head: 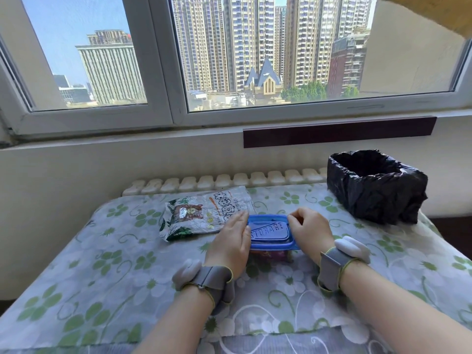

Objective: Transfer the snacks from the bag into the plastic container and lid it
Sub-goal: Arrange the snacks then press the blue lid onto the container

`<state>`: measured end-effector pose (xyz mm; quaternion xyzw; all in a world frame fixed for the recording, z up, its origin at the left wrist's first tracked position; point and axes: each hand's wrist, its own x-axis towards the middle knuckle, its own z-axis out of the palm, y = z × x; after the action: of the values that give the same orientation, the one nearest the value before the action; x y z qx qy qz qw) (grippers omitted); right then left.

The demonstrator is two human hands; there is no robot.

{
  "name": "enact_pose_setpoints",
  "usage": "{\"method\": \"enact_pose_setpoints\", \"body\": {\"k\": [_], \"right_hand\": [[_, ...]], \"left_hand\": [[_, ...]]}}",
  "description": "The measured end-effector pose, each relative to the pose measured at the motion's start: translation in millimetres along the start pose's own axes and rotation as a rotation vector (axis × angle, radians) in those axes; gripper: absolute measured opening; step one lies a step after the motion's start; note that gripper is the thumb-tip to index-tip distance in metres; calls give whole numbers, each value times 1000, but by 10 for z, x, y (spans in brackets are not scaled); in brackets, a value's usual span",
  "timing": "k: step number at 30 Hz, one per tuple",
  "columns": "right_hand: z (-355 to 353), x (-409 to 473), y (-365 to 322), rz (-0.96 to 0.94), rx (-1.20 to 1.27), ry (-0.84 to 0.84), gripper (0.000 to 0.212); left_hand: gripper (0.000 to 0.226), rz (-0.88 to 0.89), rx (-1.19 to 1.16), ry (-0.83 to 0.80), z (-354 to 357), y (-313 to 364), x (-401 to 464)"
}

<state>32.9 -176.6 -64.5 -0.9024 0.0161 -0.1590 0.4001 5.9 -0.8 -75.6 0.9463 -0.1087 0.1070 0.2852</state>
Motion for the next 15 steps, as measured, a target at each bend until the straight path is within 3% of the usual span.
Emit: {"method": "enact_pose_setpoints", "body": {"k": [5, 11, 15], "right_hand": [[-4, -4, -15, 41, 49, -15, 18], [-26, 128, -56, 184, 155, -69, 18], [10, 166, -81, 198, 170, -53, 22]], "left_hand": [[52, -3, -5, -32, -25, 2, 10], [85, -21, 10, -115, -133, 15, 0], [91, -40, 29, -127, -153, 33, 13]]}}
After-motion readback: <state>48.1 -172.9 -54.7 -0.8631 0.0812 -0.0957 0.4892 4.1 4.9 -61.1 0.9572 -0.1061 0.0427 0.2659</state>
